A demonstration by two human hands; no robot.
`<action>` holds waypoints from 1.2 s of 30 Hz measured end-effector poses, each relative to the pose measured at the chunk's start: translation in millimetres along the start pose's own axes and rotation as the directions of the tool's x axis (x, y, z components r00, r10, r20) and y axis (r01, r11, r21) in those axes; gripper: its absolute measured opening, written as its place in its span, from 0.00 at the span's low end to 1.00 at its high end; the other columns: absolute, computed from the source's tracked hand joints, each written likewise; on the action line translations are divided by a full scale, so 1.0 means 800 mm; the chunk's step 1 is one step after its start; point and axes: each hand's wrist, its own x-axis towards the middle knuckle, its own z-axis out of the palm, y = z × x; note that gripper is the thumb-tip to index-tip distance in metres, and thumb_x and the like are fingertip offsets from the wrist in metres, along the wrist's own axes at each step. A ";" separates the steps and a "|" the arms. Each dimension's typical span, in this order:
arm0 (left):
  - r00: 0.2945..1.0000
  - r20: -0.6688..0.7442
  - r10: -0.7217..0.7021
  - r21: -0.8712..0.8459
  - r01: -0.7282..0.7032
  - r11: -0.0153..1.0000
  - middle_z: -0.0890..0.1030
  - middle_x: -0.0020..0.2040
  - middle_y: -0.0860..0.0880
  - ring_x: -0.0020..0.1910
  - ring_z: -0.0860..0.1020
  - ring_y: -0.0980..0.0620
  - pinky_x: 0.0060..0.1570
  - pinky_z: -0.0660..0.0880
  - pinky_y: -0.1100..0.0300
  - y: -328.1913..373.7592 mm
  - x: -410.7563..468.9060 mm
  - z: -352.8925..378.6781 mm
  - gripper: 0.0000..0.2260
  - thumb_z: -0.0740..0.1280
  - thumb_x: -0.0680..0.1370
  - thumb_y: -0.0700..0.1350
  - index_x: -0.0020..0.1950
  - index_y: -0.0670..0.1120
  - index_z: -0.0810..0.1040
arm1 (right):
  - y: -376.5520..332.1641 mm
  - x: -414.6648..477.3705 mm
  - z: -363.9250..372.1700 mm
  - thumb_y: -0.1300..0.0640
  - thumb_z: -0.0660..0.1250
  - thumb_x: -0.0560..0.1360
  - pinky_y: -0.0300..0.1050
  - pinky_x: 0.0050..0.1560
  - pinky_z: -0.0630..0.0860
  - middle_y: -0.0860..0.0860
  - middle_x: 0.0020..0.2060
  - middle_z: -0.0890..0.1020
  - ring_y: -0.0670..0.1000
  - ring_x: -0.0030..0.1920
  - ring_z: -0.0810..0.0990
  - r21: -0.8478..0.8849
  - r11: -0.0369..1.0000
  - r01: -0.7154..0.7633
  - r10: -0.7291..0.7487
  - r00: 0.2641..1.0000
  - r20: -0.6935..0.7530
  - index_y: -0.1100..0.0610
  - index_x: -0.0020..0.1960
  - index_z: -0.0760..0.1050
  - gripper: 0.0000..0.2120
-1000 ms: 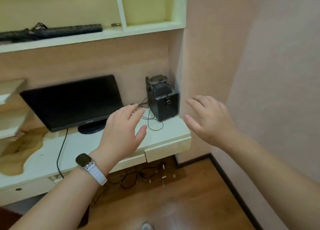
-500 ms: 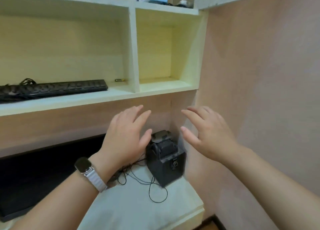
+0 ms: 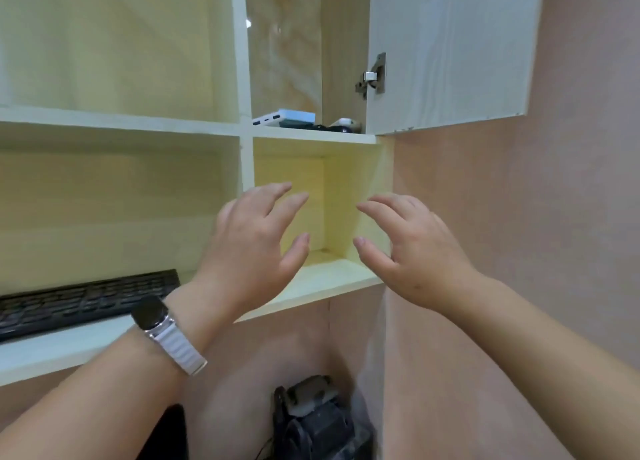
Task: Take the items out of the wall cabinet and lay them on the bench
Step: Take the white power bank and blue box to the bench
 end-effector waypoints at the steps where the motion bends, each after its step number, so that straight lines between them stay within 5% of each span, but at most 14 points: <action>1: 1.000 -0.020 0.015 0.015 -0.015 1.000 0.75 0.67 0.46 0.66 0.71 0.45 0.62 0.66 0.45 -0.001 0.014 0.001 0.23 0.61 0.74 0.55 0.67 0.49 0.75 | 0.006 0.013 0.000 0.40 0.56 0.75 0.53 0.59 0.71 0.51 0.63 0.77 0.54 0.63 0.72 0.008 1.000 0.011 -0.011 1.000 -0.014 0.54 0.67 0.74 0.27; 11: 0.991 -0.084 0.106 0.030 -0.104 0.994 0.74 0.66 0.47 0.63 0.72 0.48 0.60 0.67 0.58 -0.007 0.187 -0.010 0.23 0.63 0.76 0.51 0.70 0.45 0.70 | 0.053 0.184 0.020 0.45 0.62 0.78 0.50 0.63 0.70 0.47 0.64 0.74 0.50 0.64 0.70 0.292 0.956 0.037 -0.015 0.997 -0.077 0.52 0.69 0.71 0.21; 16: 0.997 -0.053 -0.056 0.087 0.061 0.994 0.72 0.66 0.48 0.60 0.74 0.48 0.52 0.67 0.60 -0.018 0.236 0.000 0.23 0.65 0.77 0.48 0.72 0.46 0.69 | 0.059 0.259 0.043 0.44 0.61 0.77 0.53 0.60 0.73 0.46 0.66 0.72 0.51 0.61 0.75 0.451 0.893 0.012 -0.008 1.000 -0.011 0.50 0.70 0.69 0.23; 21: 0.962 0.087 -0.259 0.214 0.236 0.948 0.70 0.70 0.46 0.68 0.69 0.47 0.62 0.68 0.54 -0.030 0.265 0.015 0.27 0.65 0.75 0.48 0.74 0.47 0.65 | 0.067 0.311 0.054 0.47 0.66 0.75 0.45 0.56 0.72 0.48 0.69 0.72 0.49 0.63 0.74 0.493 0.869 -0.037 -0.013 0.995 0.098 0.50 0.71 0.68 0.25; 25: 0.895 0.124 -0.428 0.412 0.345 0.843 0.76 0.61 0.42 0.59 0.76 0.42 0.55 0.76 0.47 -0.029 0.280 0.020 0.22 0.67 0.73 0.47 0.65 0.43 0.71 | 0.071 0.331 0.057 0.49 0.68 0.74 0.44 0.51 0.73 0.49 0.68 0.72 0.48 0.54 0.76 0.467 0.884 -0.028 -0.070 0.979 0.193 0.50 0.71 0.68 0.26; 28: 0.842 0.190 -0.504 0.532 0.343 0.774 0.79 0.53 0.43 0.48 0.79 0.44 0.44 0.78 0.52 -0.026 0.289 0.021 0.17 0.68 0.74 0.47 0.60 0.43 0.74 | 0.073 0.337 0.061 0.51 0.69 0.74 0.48 0.53 0.78 0.49 0.62 0.76 0.50 0.51 0.79 0.463 0.885 -0.041 -0.092 0.961 0.260 0.50 0.69 0.70 0.25; 33: 0.828 0.205 -0.522 0.609 0.309 0.731 0.74 0.38 0.46 0.32 0.74 0.49 0.26 0.67 0.59 -0.025 0.296 0.022 0.02 0.65 0.74 0.42 0.43 0.44 0.73 | 0.076 0.345 0.072 0.55 0.68 0.72 0.47 0.47 0.79 0.49 0.53 0.81 0.51 0.47 0.79 0.405 0.914 -0.004 -0.086 0.975 0.203 0.50 0.59 0.78 0.16; 36: 0.853 0.176 -0.492 0.641 0.280 0.715 0.72 0.34 0.46 0.29 0.71 0.49 0.25 0.63 0.58 -0.026 0.296 0.025 0.09 0.63 0.74 0.38 0.35 0.45 0.67 | 0.076 0.342 0.074 0.56 0.66 0.72 0.45 0.38 0.76 0.49 0.43 0.81 0.51 0.41 0.79 0.409 0.912 0.025 -0.078 0.991 0.113 0.51 0.48 0.79 0.07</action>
